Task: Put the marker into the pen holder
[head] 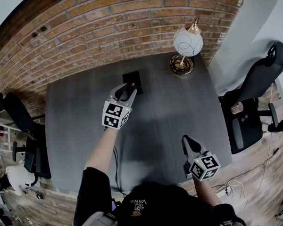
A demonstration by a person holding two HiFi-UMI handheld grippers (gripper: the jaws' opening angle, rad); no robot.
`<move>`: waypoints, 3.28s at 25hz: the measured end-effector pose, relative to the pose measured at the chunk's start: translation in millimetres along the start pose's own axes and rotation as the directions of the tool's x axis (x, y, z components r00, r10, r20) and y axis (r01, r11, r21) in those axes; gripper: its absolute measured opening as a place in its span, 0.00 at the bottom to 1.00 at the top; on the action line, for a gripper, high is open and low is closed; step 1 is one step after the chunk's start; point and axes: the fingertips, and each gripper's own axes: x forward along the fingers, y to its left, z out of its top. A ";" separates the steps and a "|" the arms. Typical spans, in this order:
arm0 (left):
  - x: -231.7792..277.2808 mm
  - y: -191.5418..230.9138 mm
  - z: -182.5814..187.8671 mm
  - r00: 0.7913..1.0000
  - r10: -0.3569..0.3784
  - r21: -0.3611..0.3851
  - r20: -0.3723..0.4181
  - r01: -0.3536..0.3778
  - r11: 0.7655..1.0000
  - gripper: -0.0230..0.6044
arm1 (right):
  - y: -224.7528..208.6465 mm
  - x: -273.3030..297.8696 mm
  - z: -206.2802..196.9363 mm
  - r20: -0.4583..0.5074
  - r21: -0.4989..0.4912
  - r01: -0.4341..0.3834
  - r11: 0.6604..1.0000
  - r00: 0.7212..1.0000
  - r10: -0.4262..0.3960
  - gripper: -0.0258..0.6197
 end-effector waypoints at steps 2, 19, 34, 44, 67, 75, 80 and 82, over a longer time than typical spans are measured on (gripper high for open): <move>-9.7 -0.6 2.7 1.000 0.002 -0.003 0.006 -0.002 1.000 0.29 | 4.5 0.7 1.6 0.005 -0.004 -0.009 1.000 1.000 0.009 0.04; -112.7 -12.6 33.6 0.992 0.037 -0.024 0.119 -0.034 0.999 0.29 | 51.3 4.2 7.4 0.036 -0.041 -0.080 0.996 0.996 0.081 0.04; -206.6 -30.1 43.1 0.984 0.046 -0.033 0.172 -0.041 0.999 0.22 | 98.9 -0.1 17.1 0.085 -0.078 -0.110 0.991 0.990 0.116 0.04; -256.5 -43.8 36.3 0.978 0.064 -0.051 0.198 -0.055 0.997 0.14 | 125.5 -6.8 15.6 0.114 -0.103 -0.128 0.986 0.984 0.140 0.04; -349.7 -51.4 -18.9 0.971 0.145 -0.176 0.189 -0.112 0.978 0.12 | 182.5 -16.4 -4.1 0.143 -0.121 -0.131 0.984 0.979 0.148 0.04; -375.8 -49.6 -41.4 0.964 0.188 -0.236 0.186 -0.142 0.961 0.12 | 198.3 -15.4 -16.9 0.134 -0.120 -0.134 0.984 0.980 0.150 0.04; -384.2 -47.9 -54.1 0.963 0.203 -0.256 0.177 -0.154 0.954 0.12 | 205.7 -12.5 -26.0 0.121 -0.117 -0.134 0.984 0.982 0.148 0.04; -386.3 -48.1 -55.7 0.962 0.206 -0.259 0.177 -0.157 0.953 0.12 | 208.1 -11.7 -29.4 0.113 -0.115 -0.135 0.984 0.983 0.148 0.04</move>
